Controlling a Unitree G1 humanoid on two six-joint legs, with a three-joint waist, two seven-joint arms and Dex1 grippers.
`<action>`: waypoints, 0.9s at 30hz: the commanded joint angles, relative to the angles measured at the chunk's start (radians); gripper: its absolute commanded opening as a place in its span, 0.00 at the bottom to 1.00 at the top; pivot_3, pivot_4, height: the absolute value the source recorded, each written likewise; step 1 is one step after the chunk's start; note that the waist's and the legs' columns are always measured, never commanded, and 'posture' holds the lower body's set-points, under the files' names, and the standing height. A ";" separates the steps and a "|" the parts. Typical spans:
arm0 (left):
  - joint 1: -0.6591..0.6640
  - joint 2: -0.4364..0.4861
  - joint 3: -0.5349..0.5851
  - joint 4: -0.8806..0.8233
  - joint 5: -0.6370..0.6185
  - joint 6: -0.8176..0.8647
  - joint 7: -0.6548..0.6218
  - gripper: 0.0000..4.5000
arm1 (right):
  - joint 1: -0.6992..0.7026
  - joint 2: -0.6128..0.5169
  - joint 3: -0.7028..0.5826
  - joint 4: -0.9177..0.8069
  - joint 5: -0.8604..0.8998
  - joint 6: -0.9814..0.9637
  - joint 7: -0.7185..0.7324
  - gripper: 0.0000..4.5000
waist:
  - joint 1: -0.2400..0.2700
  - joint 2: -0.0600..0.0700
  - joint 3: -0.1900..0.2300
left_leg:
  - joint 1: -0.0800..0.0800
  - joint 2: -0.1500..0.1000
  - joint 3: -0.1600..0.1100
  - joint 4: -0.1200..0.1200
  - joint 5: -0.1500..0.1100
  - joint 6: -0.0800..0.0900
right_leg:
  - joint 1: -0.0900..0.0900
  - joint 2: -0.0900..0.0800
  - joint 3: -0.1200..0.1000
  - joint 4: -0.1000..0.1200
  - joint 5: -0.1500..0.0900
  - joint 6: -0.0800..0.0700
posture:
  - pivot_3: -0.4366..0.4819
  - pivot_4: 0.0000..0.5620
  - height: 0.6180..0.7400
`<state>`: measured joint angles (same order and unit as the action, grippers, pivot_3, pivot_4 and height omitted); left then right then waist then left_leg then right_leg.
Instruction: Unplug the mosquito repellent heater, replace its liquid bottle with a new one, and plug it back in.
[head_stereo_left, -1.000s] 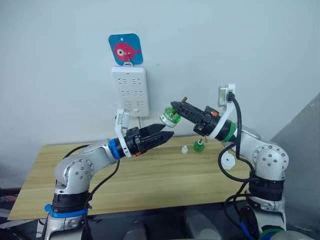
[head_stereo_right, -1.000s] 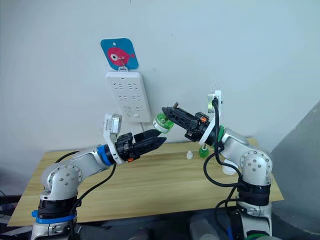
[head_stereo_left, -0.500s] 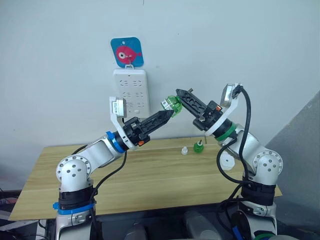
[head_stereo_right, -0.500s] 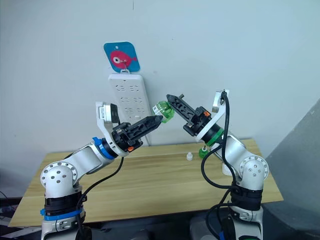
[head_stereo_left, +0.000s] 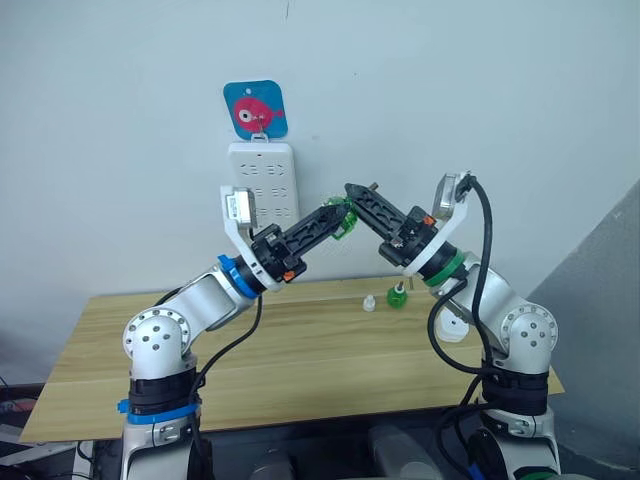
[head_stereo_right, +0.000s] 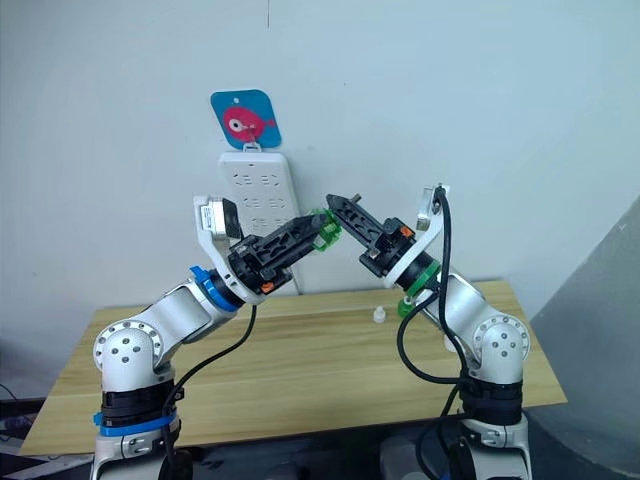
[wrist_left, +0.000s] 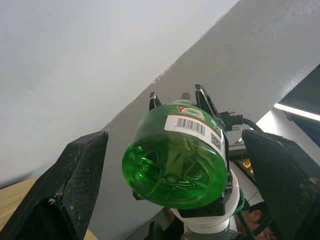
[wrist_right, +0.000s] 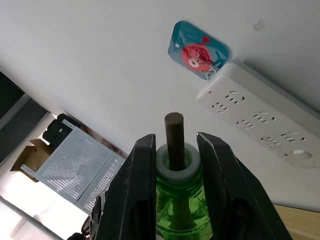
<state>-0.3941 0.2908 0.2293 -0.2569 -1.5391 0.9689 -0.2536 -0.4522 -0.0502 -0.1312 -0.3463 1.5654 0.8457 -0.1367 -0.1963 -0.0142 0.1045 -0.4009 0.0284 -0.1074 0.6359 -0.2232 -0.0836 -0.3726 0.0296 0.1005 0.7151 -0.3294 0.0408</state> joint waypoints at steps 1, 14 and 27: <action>-0.015 -0.001 0.005 0.005 -0.036 -0.024 0.005 0.87 | -0.011 -0.008 0.011 -0.039 0.036 -0.029 0.003 0.19 | 0.000 0.000 0.000 | 0.000 0.000 0.000 0.000 0.000 0.000 | 0.000 0.000 0.000 0.000 0.000 0.000 | 0.28 0.05 0.87; -0.004 -0.003 -0.005 0.007 -0.052 -0.043 0.009 0.53 | -0.008 -0.037 0.045 -0.042 0.048 -0.063 0.010 0.19 | 0.001 0.000 0.000 | 0.000 0.000 0.000 0.000 0.000 0.000 | 0.000 0.000 0.000 0.000 0.000 0.000 | 0.28 0.05 0.87; 0.014 0.007 -0.007 0.012 -0.032 -0.054 -0.009 0.52 | 0.032 -0.093 0.038 -0.047 0.034 -0.083 0.007 0.91 | 0.002 0.000 0.000 | 0.000 0.000 0.000 0.000 0.000 0.000 | 0.000 0.000 0.000 -0.001 0.000 0.000 | 0.28 0.08 0.87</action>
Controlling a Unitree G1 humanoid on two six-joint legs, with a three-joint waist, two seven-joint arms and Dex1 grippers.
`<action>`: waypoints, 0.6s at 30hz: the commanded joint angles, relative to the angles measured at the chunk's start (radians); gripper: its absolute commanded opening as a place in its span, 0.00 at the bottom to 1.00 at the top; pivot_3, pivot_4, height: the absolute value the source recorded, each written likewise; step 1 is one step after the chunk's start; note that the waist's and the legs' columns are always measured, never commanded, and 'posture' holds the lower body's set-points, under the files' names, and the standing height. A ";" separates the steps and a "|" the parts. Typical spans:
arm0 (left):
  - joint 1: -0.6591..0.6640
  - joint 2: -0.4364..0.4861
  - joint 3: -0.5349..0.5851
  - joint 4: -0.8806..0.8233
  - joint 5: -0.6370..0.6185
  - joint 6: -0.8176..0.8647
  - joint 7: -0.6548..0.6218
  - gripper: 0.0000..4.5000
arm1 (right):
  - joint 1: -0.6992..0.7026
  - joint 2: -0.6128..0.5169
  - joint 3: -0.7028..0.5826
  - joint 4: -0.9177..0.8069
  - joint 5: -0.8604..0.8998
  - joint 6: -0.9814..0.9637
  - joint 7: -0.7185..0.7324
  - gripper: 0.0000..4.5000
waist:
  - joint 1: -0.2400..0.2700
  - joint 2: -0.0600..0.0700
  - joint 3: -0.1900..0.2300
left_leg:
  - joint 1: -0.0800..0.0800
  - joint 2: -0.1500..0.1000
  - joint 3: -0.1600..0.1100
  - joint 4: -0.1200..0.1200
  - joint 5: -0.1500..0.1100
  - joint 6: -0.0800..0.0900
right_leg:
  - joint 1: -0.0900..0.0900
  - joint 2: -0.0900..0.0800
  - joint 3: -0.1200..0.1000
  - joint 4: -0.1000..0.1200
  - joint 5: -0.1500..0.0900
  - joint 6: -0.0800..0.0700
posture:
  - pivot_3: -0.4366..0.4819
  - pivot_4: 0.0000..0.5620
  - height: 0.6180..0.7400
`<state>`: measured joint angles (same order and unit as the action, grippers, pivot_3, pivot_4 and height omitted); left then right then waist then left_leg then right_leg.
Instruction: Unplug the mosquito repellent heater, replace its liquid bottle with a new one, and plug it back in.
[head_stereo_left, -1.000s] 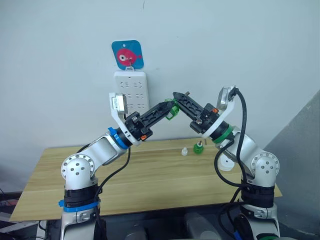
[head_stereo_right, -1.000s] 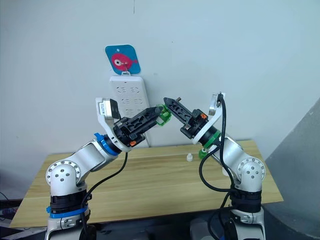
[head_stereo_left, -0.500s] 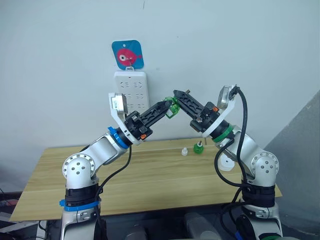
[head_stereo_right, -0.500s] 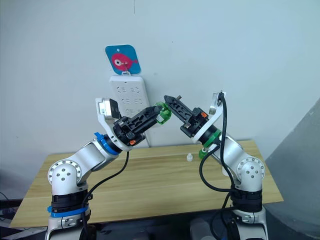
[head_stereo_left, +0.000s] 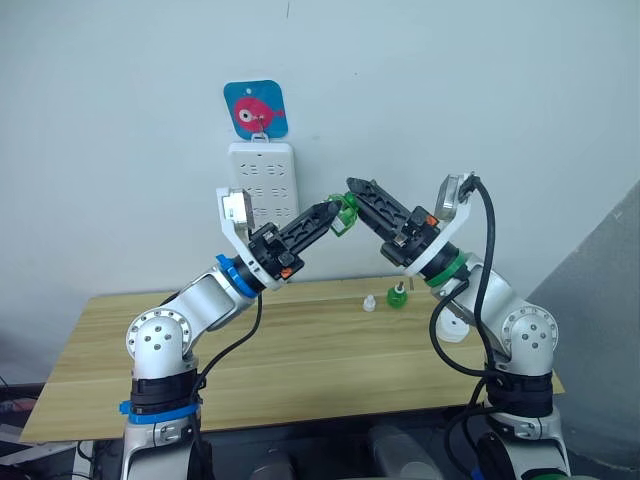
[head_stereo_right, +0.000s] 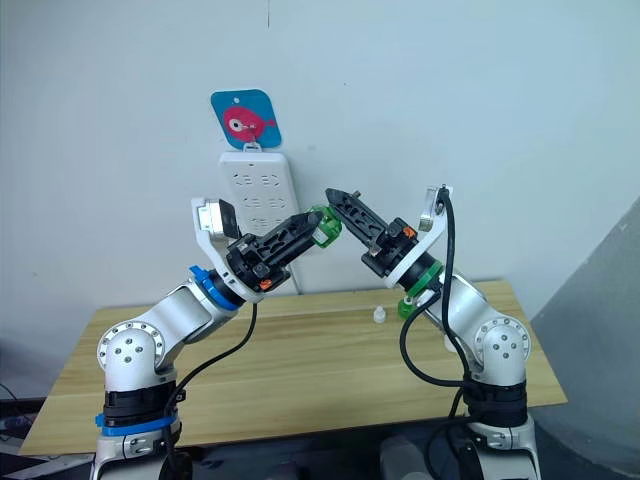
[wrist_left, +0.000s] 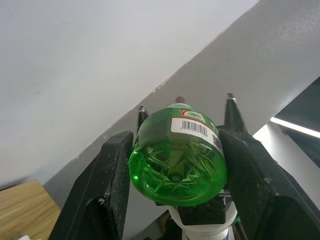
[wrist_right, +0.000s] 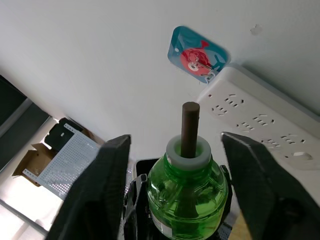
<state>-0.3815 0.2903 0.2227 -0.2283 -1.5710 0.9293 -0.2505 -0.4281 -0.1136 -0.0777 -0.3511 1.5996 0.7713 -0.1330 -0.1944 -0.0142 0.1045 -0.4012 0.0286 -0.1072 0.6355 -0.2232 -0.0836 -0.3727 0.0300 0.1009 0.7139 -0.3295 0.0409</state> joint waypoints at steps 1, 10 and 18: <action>0.006 0.010 -0.001 -0.016 0.007 -0.014 -0.016 0.52 | 0.021 -0.059 -0.021 -0.046 -0.021 0.000 0.006 0.98 | 0.000 0.000 0.000 | 0.000 0.000 0.000 0.000 0.000 0.000 | 0.000 0.000 0.000 0.000 0.000 0.000 | 0.28 0.08 0.87; 0.082 0.120 -0.050 -0.042 0.236 -0.029 -0.165 0.52 | 0.278 -0.514 -0.060 -0.228 -0.316 0.088 0.153 1.00 | 0.007 0.002 0.007 | 0.000 0.000 0.002 -0.005 0.000 0.000 | -0.001 0.000 0.002 -0.005 0.000 0.000 | 0.23 0.18 0.87; 0.195 0.288 -0.214 -0.089 0.610 -0.197 -0.501 0.52 | 0.314 -0.693 -0.061 -0.092 -0.528 0.268 0.069 1.00 | -0.003 0.000 0.043 | 0.003 0.001 0.013 -0.007 0.000 0.000 | -0.001 0.004 0.016 -0.007 -0.001 -0.001 | 0.22 0.28 0.87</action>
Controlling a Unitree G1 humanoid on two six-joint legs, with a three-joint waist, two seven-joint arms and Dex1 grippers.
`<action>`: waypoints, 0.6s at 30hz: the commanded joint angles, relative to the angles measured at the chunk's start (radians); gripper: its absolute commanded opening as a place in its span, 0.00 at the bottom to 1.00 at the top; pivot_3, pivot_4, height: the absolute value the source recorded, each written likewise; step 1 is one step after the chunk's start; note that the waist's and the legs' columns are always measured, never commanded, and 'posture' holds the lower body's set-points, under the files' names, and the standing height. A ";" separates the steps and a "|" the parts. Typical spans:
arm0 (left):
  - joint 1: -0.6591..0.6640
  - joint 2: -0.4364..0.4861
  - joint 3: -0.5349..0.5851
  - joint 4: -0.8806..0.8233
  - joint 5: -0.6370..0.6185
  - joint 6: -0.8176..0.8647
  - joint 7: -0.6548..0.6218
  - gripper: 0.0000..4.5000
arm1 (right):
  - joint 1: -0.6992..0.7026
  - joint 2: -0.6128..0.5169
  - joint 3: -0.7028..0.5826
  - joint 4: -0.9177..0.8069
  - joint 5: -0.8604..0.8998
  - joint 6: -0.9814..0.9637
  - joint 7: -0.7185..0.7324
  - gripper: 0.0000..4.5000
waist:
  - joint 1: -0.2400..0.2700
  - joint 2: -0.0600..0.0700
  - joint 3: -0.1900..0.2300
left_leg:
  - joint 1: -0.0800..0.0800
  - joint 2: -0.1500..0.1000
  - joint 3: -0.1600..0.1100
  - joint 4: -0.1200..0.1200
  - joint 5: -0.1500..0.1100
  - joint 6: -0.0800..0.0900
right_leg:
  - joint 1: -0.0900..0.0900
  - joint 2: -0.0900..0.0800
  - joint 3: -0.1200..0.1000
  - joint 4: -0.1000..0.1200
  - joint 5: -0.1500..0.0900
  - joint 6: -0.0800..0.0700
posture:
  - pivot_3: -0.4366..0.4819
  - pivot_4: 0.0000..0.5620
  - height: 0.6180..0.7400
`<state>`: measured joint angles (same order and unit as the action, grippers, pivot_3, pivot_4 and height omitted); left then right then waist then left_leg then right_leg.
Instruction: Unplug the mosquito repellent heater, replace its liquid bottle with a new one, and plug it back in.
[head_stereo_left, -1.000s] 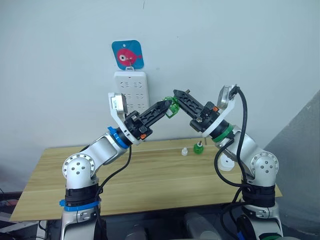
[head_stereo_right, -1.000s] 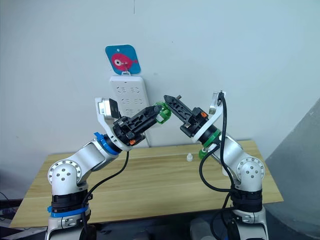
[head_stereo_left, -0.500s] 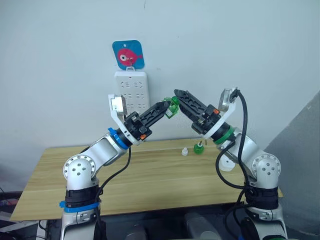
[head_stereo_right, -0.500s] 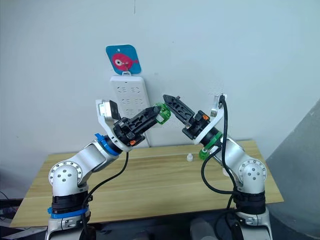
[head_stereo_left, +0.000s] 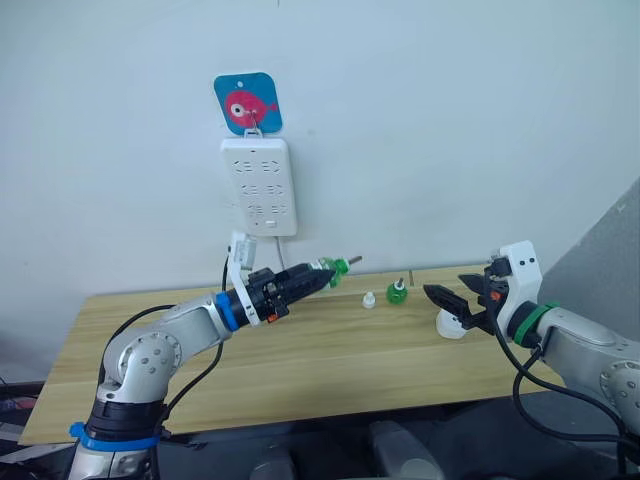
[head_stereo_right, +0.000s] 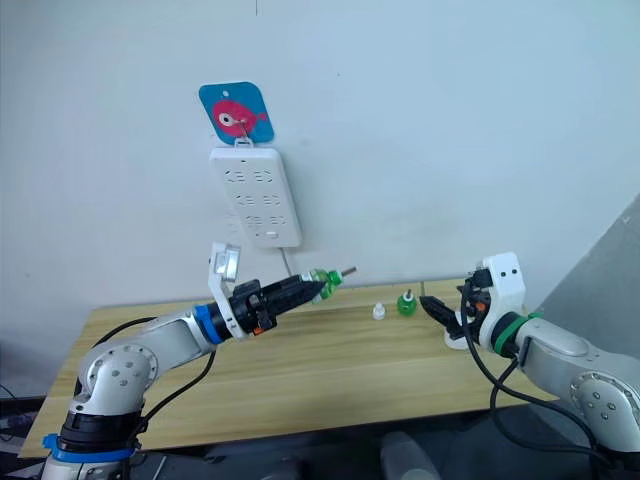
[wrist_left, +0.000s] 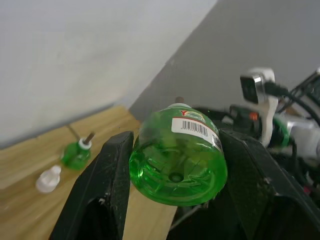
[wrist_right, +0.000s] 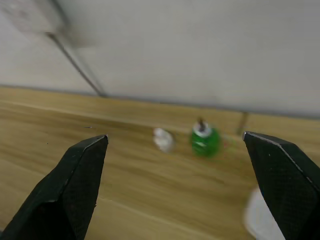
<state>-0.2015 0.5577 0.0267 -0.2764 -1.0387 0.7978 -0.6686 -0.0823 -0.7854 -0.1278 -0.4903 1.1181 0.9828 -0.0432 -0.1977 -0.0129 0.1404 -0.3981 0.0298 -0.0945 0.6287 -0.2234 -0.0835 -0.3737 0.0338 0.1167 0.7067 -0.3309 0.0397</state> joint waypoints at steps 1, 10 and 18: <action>0.027 0.023 -0.026 -0.046 0.100 -0.079 -0.100 0.52 | -0.049 -0.027 0.010 0.060 -0.090 0.067 -0.019 1.00 | 0.002 -0.002 0.014 | 0.000 0.000 0.003 0.000 0.000 0.000 | 0.000 0.000 0.003 0.000 0.000 0.000 | 0.22 0.29 0.87; 0.116 0.016 -0.075 -0.100 0.223 -0.148 -0.181 0.52 | -0.173 0.094 0.105 0.207 -0.366 0.147 -0.092 1.00 | 0.012 -0.009 0.044 | -0.006 0.000 0.011 0.000 -0.002 0.003 | -0.005 -0.001 0.011 -0.009 0.004 0.007 | 0.26 0.35 0.87; 0.168 0.006 -0.085 -0.129 0.264 -0.177 -0.200 0.52 | -0.239 0.285 0.065 0.354 -0.530 0.201 -0.173 1.00 | 0.036 -0.003 0.052 | -0.016 0.000 0.010 0.000 -0.003 0.004 | -0.015 -0.001 0.011 -0.009 0.004 0.007 | 0.30 0.36 0.87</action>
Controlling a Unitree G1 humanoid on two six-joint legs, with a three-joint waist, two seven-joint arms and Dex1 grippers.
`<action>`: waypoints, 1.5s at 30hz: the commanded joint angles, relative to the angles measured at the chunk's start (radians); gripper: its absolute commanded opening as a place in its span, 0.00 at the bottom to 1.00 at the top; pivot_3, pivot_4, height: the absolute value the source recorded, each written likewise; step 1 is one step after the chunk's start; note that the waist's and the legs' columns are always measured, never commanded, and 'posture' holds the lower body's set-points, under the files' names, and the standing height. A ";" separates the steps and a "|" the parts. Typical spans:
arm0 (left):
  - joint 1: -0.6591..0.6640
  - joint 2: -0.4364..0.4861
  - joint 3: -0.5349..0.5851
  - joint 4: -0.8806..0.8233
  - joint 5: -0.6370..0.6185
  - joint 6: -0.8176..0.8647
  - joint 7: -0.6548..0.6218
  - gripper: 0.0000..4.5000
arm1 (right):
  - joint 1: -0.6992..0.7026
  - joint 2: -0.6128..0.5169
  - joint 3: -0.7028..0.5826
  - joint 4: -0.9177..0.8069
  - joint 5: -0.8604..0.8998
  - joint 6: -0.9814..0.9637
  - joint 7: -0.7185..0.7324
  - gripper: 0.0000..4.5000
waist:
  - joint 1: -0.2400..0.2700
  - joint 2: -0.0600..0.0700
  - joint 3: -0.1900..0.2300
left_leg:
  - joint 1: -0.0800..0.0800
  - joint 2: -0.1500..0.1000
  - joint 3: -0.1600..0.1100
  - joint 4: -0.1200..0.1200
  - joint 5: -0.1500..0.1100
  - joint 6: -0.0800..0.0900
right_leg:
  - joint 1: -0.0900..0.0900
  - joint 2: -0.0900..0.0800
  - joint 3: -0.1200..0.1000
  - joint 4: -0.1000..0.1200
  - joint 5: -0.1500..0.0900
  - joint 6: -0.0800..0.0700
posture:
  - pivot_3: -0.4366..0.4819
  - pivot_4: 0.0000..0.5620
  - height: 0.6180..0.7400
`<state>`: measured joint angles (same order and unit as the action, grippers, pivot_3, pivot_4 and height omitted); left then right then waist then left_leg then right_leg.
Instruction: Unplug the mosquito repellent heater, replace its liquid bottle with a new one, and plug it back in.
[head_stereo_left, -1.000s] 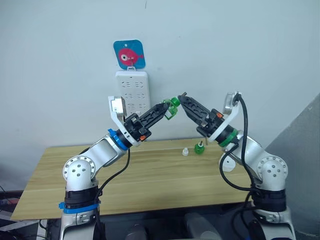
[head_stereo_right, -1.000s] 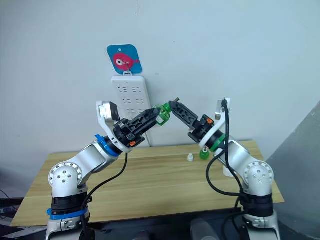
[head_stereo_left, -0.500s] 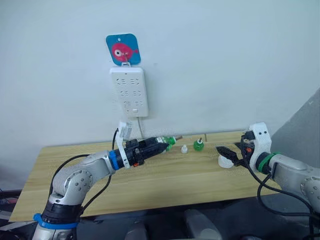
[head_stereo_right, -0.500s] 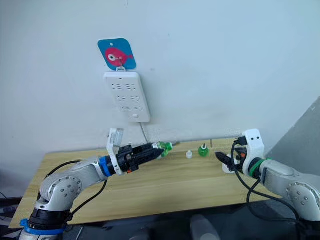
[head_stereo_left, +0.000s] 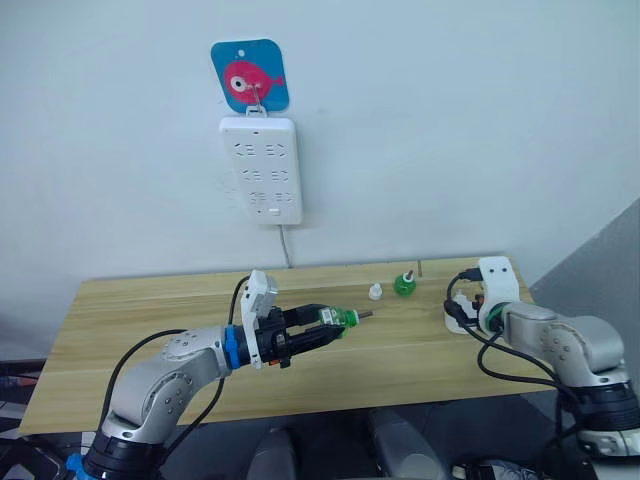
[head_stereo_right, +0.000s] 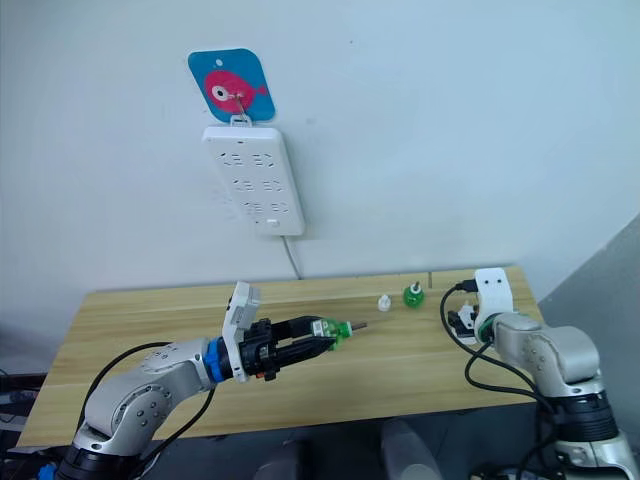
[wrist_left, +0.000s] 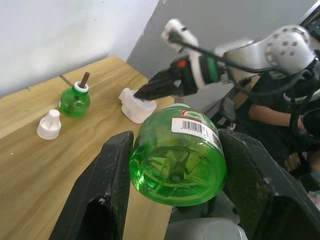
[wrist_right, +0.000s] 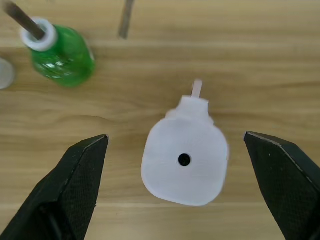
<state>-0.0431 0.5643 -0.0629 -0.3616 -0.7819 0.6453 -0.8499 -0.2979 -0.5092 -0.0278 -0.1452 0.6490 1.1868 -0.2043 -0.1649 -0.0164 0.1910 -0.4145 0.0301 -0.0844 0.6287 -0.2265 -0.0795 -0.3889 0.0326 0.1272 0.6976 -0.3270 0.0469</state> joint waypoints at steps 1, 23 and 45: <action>0.013 -0.001 0.005 -0.045 0.011 -0.026 -0.020 0.52 | -0.025 0.013 -0.033 0.017 -0.083 -0.006 -0.008 1.00 | 0.004 0.001 0.001 | 0.000 0.000 0.000 0.000 0.000 0.000 | 0.000 0.000 0.000 0.000 0.000 0.000 | 0.30 0.36 0.87; 0.018 -0.023 0.015 -0.090 0.004 0.006 0.013 0.52 | -0.083 0.114 -0.106 0.219 -0.307 -0.025 0.104 1.00 | 0.024 0.001 0.002 | 0.000 0.000 0.000 0.000 0.000 0.000 | 0.000 0.000 0.000 0.000 0.000 0.001 | 0.33 0.36 0.87; 0.055 -0.011 0.040 -0.149 -0.025 0.049 0.044 0.52 | 0.043 -0.247 0.138 0.064 -0.300 -0.029 0.642 1.00 | 0.028 -0.002 0.037 | 0.000 0.000 0.000 0.001 0.000 0.000 | 0.001 0.000 0.000 0.000 0.000 0.001 | 0.35 0.45 0.87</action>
<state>0.0031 0.5472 -0.0475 -0.4603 -0.7816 0.6922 -0.8117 -0.2538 -0.7383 0.0928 -0.0702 0.3636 1.1953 0.3967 -0.1373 -0.0183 0.2279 -0.4142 0.0298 -0.0840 0.6301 -0.2264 -0.0794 -0.3881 0.0323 0.1271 0.6973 -0.3266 0.0482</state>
